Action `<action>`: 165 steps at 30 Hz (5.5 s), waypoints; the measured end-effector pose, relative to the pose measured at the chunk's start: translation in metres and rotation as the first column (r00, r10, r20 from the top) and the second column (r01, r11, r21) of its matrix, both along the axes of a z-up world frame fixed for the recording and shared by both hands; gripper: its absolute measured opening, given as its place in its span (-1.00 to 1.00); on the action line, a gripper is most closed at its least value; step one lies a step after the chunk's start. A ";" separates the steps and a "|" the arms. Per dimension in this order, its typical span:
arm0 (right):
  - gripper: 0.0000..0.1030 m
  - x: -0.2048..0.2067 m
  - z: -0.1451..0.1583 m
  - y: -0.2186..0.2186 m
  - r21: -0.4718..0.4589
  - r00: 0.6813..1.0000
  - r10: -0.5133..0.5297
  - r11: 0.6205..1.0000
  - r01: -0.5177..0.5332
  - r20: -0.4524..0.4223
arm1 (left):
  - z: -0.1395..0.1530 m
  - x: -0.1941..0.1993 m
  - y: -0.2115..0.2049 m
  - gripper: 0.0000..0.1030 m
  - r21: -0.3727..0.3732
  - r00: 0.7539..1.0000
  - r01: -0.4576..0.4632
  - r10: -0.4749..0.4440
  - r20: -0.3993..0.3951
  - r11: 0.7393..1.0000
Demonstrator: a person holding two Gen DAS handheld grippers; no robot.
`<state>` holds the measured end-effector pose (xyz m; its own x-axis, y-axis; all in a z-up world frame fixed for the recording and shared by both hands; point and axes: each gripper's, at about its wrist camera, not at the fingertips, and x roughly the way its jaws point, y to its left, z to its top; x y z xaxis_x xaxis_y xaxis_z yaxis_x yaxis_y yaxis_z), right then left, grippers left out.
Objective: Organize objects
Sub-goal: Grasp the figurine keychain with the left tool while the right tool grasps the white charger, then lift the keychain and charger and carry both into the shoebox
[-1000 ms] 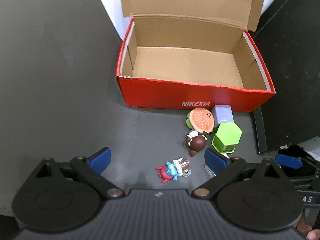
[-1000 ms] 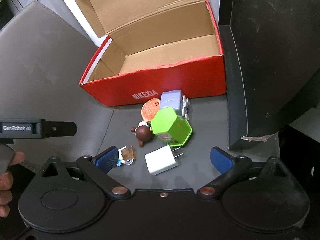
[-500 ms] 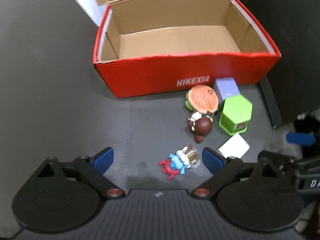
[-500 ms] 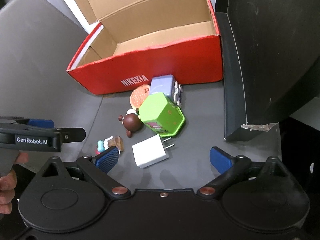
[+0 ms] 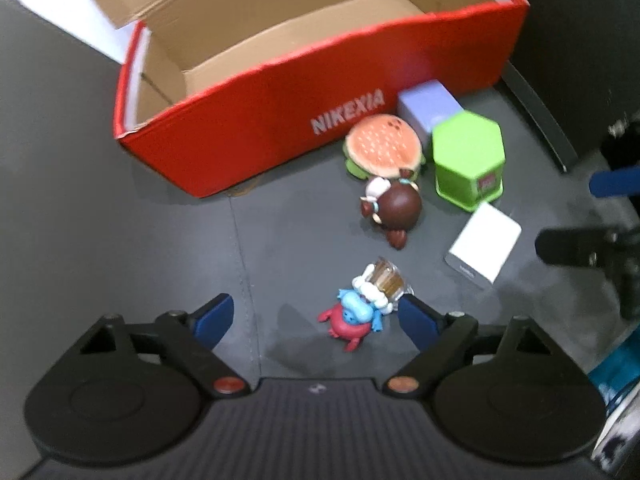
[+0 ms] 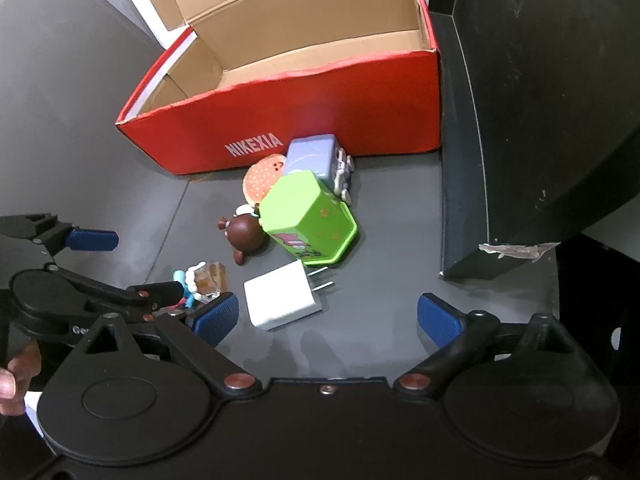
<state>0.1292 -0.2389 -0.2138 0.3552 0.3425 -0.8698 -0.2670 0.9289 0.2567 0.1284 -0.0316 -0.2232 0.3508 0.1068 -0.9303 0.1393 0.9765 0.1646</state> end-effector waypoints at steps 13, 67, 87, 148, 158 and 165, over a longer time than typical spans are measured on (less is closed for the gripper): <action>0.80 0.004 -0.012 0.010 -0.030 0.999 0.029 0.999 -0.029 -0.019 | -0.023 0.015 0.000 0.30 -0.055 0.998 0.011 -0.014 -0.061 0.998; 0.18 -0.003 -0.009 0.062 -0.168 0.975 0.214 0.965 -0.202 0.057 | 0.029 -0.004 0.032 -0.40 -0.161 0.972 -0.203 0.219 0.085 0.966; 0.18 -0.015 0.056 0.038 -0.065 0.982 0.108 0.993 -0.100 0.151 | 0.101 -0.030 0.020 -0.40 -0.149 0.960 -0.169 0.197 0.197 0.974; 0.18 -0.010 0.172 0.015 0.047 0.934 0.097 0.992 -0.120 0.345 | 0.209 -0.042 0.032 -0.40 -0.157 0.889 -0.157 0.209 0.407 0.975; 0.18 0.026 0.182 0.021 0.052 0.923 0.093 0.991 -0.121 0.373 | 0.218 -0.001 0.044 -0.39 -0.174 0.877 -0.179 0.237 0.418 0.968; 0.18 0.055 0.183 0.027 0.057 0.920 0.094 0.991 -0.125 0.382 | 0.215 0.030 0.055 -0.40 -0.186 0.878 -0.194 0.255 0.406 0.963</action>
<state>0.1841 -0.2115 -0.0305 0.6080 0.4593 -0.6476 -0.4571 0.8694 0.1875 0.1580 0.0229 -0.0086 0.6947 0.1137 -0.7103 -0.1390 0.9900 0.0226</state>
